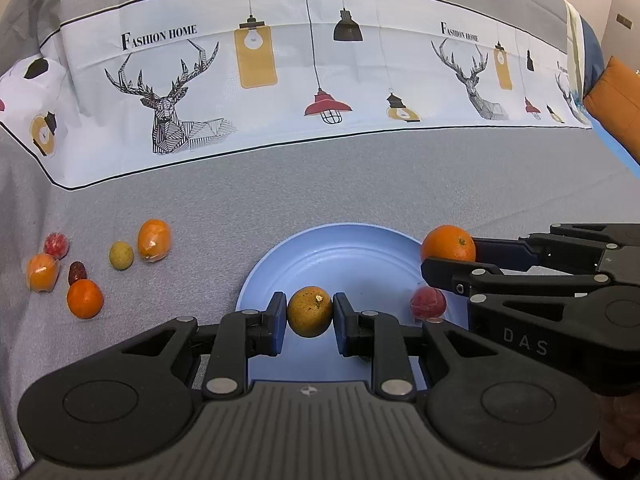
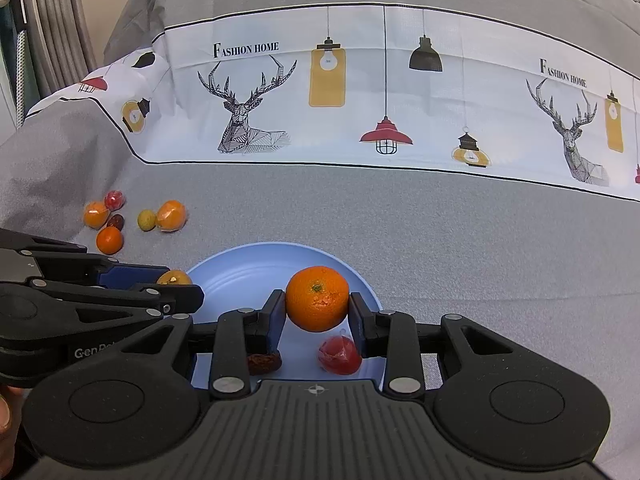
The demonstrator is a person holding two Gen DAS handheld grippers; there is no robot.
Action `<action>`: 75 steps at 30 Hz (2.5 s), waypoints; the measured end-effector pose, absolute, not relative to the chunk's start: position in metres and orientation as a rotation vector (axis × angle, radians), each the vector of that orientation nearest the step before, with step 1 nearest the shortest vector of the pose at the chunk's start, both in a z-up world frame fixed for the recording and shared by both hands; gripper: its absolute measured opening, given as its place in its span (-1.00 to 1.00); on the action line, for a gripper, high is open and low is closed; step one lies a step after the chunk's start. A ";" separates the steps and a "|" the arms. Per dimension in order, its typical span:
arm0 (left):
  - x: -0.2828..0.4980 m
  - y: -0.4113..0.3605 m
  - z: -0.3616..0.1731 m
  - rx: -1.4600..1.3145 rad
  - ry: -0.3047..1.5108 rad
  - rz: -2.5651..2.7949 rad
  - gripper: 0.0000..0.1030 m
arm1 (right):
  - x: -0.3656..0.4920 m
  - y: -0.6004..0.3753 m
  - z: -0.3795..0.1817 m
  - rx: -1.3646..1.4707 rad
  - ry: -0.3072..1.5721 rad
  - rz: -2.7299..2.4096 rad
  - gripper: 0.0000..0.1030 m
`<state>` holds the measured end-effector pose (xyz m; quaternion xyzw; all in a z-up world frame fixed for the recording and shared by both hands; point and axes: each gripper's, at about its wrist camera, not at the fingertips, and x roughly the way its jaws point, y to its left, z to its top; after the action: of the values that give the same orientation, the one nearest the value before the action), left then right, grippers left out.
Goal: Organize fruits
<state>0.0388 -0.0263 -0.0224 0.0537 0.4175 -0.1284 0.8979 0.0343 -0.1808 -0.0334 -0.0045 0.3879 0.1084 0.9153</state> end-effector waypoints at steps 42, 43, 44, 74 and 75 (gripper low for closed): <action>0.039 -0.027 -0.022 0.113 0.861 -0.268 -0.48 | 0.033 -0.178 -0.034 -0.027 0.794 0.227 -0.31; 0.039 -0.027 -0.022 0.114 0.861 -0.269 -0.48 | 0.033 -0.177 -0.034 -0.026 0.794 0.227 -0.32; 0.039 -0.028 -0.022 0.114 0.861 -0.268 -0.48 | 0.033 -0.178 -0.034 -0.026 0.794 0.227 -0.32; 0.039 -0.027 -0.020 0.109 0.861 -0.268 -0.48 | 0.032 -0.177 -0.035 -0.029 0.793 0.226 -0.32; 0.039 -0.028 -0.020 0.108 0.861 -0.268 -0.48 | 0.032 -0.176 -0.035 -0.029 0.793 0.225 -0.32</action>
<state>0.0390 -0.0278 -0.0200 0.0523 0.4157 -0.1297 0.8987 0.0324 -0.1765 -0.0346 -0.0140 0.3853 0.1094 0.9162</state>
